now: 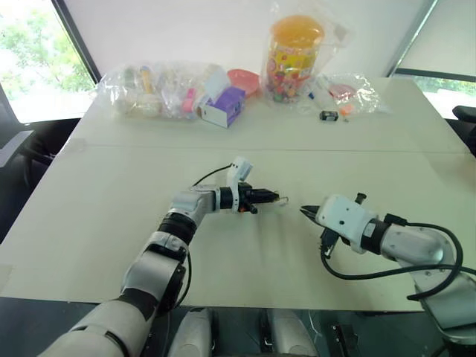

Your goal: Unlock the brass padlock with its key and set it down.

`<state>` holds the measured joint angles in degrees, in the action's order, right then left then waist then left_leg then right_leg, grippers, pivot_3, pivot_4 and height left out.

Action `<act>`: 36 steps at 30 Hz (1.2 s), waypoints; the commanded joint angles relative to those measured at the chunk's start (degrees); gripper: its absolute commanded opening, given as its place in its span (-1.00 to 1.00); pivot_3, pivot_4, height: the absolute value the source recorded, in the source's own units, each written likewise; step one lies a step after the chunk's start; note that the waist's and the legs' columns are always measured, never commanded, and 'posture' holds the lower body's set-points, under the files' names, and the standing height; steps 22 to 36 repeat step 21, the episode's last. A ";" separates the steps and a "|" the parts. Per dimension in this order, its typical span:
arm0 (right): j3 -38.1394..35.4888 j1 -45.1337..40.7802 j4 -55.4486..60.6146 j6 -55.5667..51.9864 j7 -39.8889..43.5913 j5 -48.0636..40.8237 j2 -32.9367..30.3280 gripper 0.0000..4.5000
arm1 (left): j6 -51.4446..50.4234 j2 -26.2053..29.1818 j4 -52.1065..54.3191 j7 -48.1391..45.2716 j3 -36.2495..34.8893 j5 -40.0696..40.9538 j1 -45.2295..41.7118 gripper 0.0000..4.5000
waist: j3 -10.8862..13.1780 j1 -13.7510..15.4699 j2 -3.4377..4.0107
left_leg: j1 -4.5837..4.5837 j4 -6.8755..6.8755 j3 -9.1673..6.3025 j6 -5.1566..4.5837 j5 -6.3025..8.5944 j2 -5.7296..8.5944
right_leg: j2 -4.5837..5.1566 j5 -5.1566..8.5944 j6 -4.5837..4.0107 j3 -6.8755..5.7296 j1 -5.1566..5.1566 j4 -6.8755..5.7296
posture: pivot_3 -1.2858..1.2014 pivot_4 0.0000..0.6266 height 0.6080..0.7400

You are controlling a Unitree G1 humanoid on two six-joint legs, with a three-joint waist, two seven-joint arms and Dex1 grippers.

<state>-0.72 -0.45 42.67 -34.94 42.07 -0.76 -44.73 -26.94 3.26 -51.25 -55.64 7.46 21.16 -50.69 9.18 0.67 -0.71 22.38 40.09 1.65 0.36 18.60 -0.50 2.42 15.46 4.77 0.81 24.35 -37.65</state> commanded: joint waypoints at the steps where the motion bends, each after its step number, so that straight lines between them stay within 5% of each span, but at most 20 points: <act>1: -0.30 0.02 3.04 -0.62 -1.32 0.29 -0.19 -1.00 | 5.02 -0.37 -7.64 0.07 -1.20 -3.47 -2.09 -0.57 | -0.03 0.12 -0.02 | -0.01 0.01 -0.01 0.00 0.00 0.01 | 0.01 0.00 0.00 -0.01 -0.03 0.00 | 0.03 -0.52 0.92; 6: -0.77 0.09 2.96 -0.83 -1.22 -0.08 -0.95 -1.00 | 7.03 3.62 -6.90 -5.47 -0.92 -5.62 -2.06 0.54 | -0.06 -0.26 -0.06 | -0.13 0.01 -0.04 -0.01 0.00 0.02 | 0.01 0.00 0.00 -0.01 -0.18 0.00 | 0.03 -0.52 0.92; 9: -1.96 0.50 2.34 -0.18 -0.44 -0.42 -2.08 -1.00 | 10.67 7.39 -0.01 -10.80 2.17 -8.24 1.14 0.98 | -0.07 -1.49 -0.04 | -0.18 -0.03 -0.04 -0.01 0.00 -0.10 | -0.07 0.00 0.00 0.01 -0.19 -0.03 | 0.03 -0.52 0.92; 15: -5.83 1.93 -0.35 2.56 2.44 -0.93 -6.43 -1.00 | 11.74 15.65 23.55 -16.74 4.75 -8.36 11.12 0.98 | -0.07 -1.31 -0.03 | -0.23 -0.08 -0.04 0.01 0.00 -0.27 | -0.11 0.01 -0.03 0.17 -0.12 -0.12 | 0.03 -0.52 0.92; 21: -8.55 2.13 -2.58 4.84 4.81 -2.21 -8.55 -1.00 | 8.03 19.11 36.15 -16.19 4.68 -6.80 16.38 0.98 | -0.06 -0.13 -0.05 | -0.12 -0.01 -0.04 0.00 0.00 -0.19 | 0.02 0.01 -0.02 0.13 -0.11 -0.07 | 0.03 -0.52 0.92; 36: -8.55 2.13 -2.58 4.84 4.81 -2.21 -8.55 -1.00 | 8.03 19.11 36.15 -16.19 4.68 -6.80 16.38 0.98 | -0.06 -0.13 -0.05 | -0.12 -0.01 -0.04 0.00 0.00 -0.19 | 0.02 0.01 -0.02 0.13 -0.11 -0.07 | 0.03 -0.52 0.92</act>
